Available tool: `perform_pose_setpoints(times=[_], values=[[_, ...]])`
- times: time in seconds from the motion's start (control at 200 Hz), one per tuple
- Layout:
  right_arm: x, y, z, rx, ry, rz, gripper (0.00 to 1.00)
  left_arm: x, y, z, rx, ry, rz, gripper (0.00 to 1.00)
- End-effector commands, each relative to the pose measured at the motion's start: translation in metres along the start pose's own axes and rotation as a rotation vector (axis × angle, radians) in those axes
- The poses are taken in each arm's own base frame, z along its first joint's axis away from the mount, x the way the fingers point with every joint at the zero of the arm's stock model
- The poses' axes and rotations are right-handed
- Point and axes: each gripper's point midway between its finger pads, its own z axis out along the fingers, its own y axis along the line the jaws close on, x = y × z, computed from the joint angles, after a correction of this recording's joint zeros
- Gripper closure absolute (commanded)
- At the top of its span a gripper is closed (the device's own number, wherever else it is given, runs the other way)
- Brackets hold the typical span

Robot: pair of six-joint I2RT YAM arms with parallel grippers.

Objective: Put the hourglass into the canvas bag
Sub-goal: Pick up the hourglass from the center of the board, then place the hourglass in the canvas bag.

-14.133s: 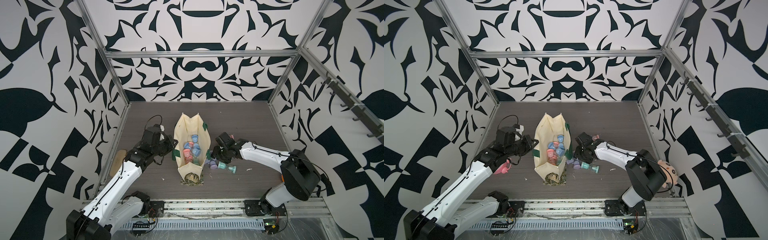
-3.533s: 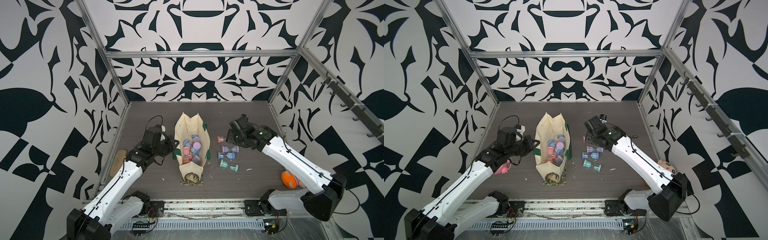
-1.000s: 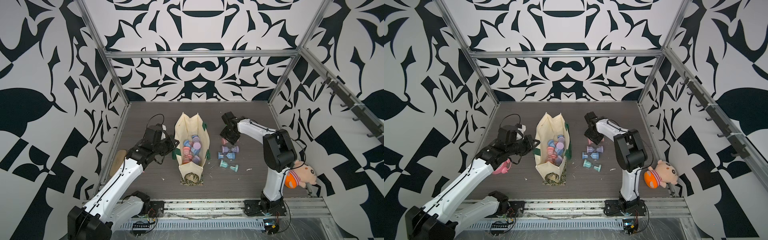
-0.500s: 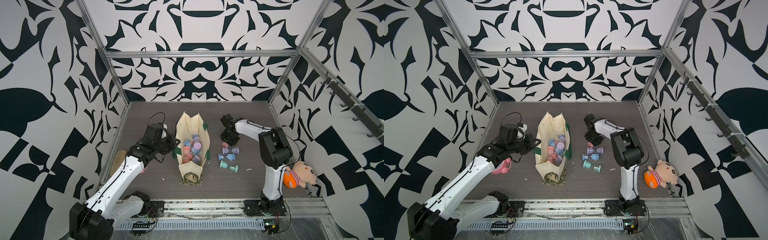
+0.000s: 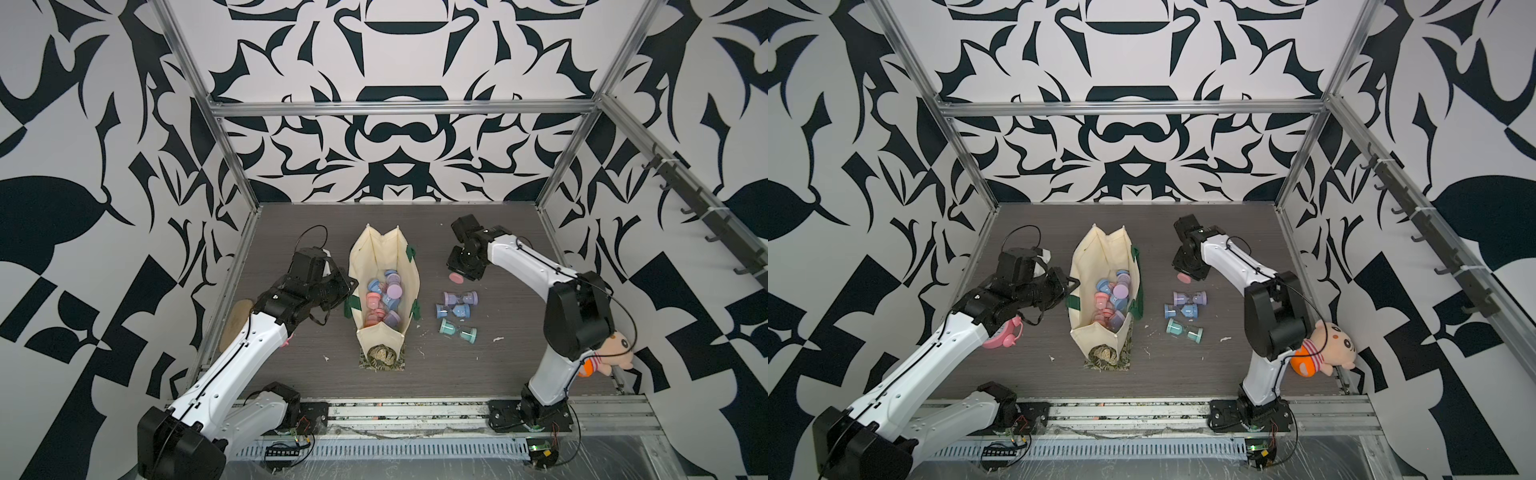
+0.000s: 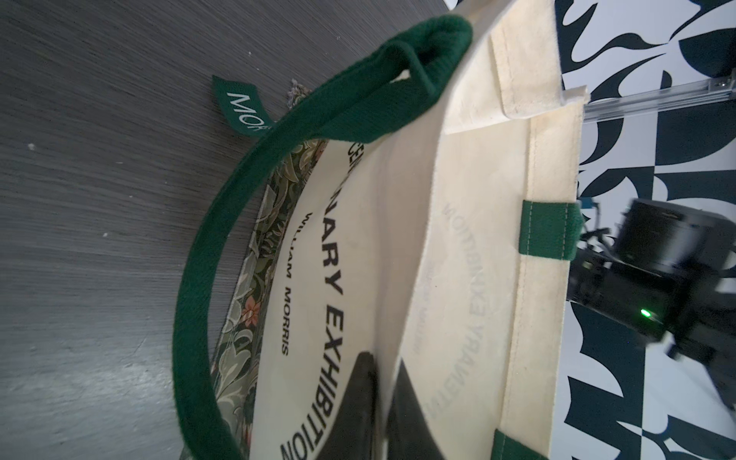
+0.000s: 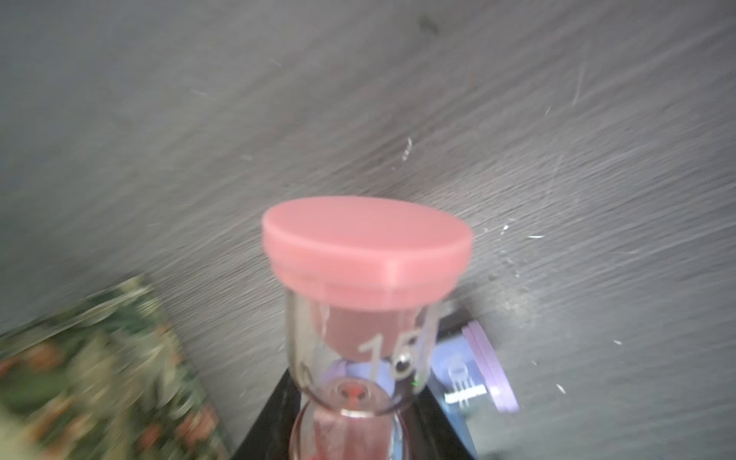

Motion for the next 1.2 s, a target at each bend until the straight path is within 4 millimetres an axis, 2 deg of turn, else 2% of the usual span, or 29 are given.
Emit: perform_pose_setpoints(times=[0.0, 0.11, 0.23, 0.32, 0.425, 0.505, 0.58, 0.705, 0.915, 1.13, 1.17, 1.195], values=[[-0.004, 0.024, -0.068, -0.105, -0.083, -0.119, 1.00, -0.006, -0.005, -0.008, -0.006, -0.028, -0.012, 0.89], [0.010, 0.051, -0.123, -0.189, -0.145, -0.213, 1.00, -0.006, -0.005, -0.008, -0.007, -0.032, -0.028, 0.89], [0.043, 0.090, -0.174, -0.283, -0.184, -0.348, 1.00, -0.006, -0.002, -0.006, -0.013, -0.031, -0.032, 0.89], [0.076, 0.116, -0.192, -0.339, -0.169, -0.432, 1.00, -0.005, -0.003, -0.003, -0.015, -0.018, -0.028, 0.90], [0.111, 0.141, -0.197, -0.361, -0.139, -0.506, 1.00, -0.006, -0.007, 0.000, 0.001, -0.012, -0.021, 0.91], [0.135, 0.157, -0.189, -0.361, -0.102, -0.548, 1.00, -0.006, -0.008, 0.003, 0.011, -0.007, -0.023, 0.92], [0.149, 0.163, -0.172, -0.312, -0.068, -0.579, 1.00, -0.005, -0.009, 0.004, 0.020, 0.001, -0.020, 0.93], [0.163, 0.169, -0.135, -0.219, -0.001, -0.606, 1.00, -0.006, -0.010, 0.003, 0.035, -0.012, -0.010, 0.96], [0.183, 0.181, -0.086, -0.123, 0.088, -0.628, 1.00, -0.004, -0.011, 0.006, 0.047, 0.002, -0.018, 0.98], [0.200, 0.175, -0.042, -0.034, 0.160, -0.636, 1.00, -0.002, -0.008, 0.008, 0.058, -0.008, -0.036, 0.99], [0.202, 0.173, -0.038, -0.024, 0.169, -0.638, 0.92, -0.002, -0.008, 0.008, 0.058, -0.006, -0.036, 0.99], [0.203, 0.172, -0.035, -0.020, 0.170, -0.639, 0.83, -0.001, -0.007, 0.009, 0.056, -0.002, -0.036, 0.99]])
